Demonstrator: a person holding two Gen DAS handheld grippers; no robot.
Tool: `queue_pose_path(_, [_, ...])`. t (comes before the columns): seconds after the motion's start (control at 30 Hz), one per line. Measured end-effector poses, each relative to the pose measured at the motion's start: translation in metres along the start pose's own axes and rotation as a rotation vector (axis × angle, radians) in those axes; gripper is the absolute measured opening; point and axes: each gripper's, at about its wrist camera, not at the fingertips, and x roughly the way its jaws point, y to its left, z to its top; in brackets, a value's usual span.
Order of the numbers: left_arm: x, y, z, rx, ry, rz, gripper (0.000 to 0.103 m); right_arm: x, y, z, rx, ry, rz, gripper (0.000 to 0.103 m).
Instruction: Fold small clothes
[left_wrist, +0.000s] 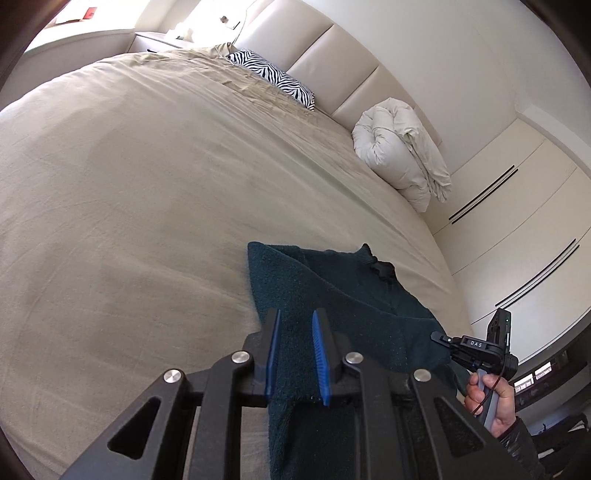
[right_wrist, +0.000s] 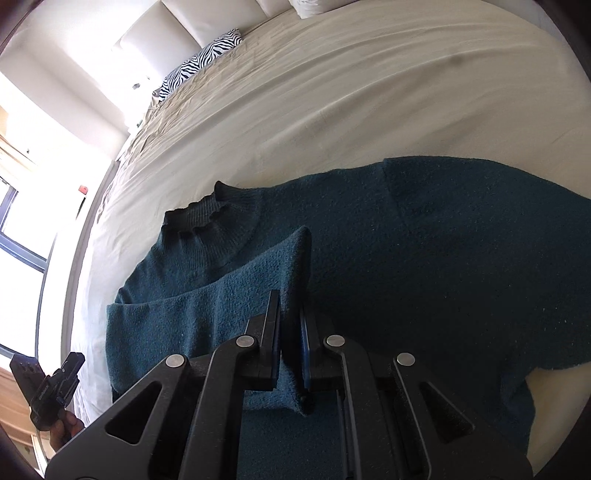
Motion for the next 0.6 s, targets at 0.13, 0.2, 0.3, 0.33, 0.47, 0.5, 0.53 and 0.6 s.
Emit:
queue_pose_path(0.13, [0.012, -0.004, 0.005, 0.001, 0.018, -0.021, 0.018, 0.007, -0.005, -0.004, 0.01, 0.005, -0.012, 0.007])
queue_pose_path(0.2, [0.019, -0.005, 0.008, 0.002, 0.026, -0.024, 0.018, 0.007, -0.012, -0.005, 0.019, 0.006, -0.017, 0.007])
queue_pose_path(0.3, [0.025, 0.0, 0.008, -0.009, 0.039, -0.024, 0.018, 0.01, -0.014, -0.005, 0.025, 0.007, -0.017, 0.007])
queue_pose_path(0.33, [0.027, 0.0, 0.008, -0.009, 0.043, -0.025, 0.018, 0.012, -0.014, -0.005, 0.022, 0.009, -0.018, 0.007])
queue_pose_path(0.47, [0.034, 0.002, 0.008, -0.017, 0.057, -0.036, 0.018, 0.018, -0.012, -0.004, 0.023, 0.007, -0.019, 0.007])
queue_pose_path(0.5, [0.035, 0.003, 0.008, -0.02, 0.058, -0.035, 0.018, 0.018, -0.012, -0.004, 0.023, 0.004, -0.02, 0.007])
queue_pose_path(0.53, [0.035, 0.004, 0.009, -0.024, 0.058, -0.037, 0.018, 0.018, -0.013, -0.003, 0.024, 0.003, -0.02, 0.007])
queue_pose_path(0.6, [0.035, 0.006, 0.01, -0.032, 0.056, -0.044, 0.018, 0.018, -0.013, -0.002, 0.025, 0.001, -0.022, 0.007])
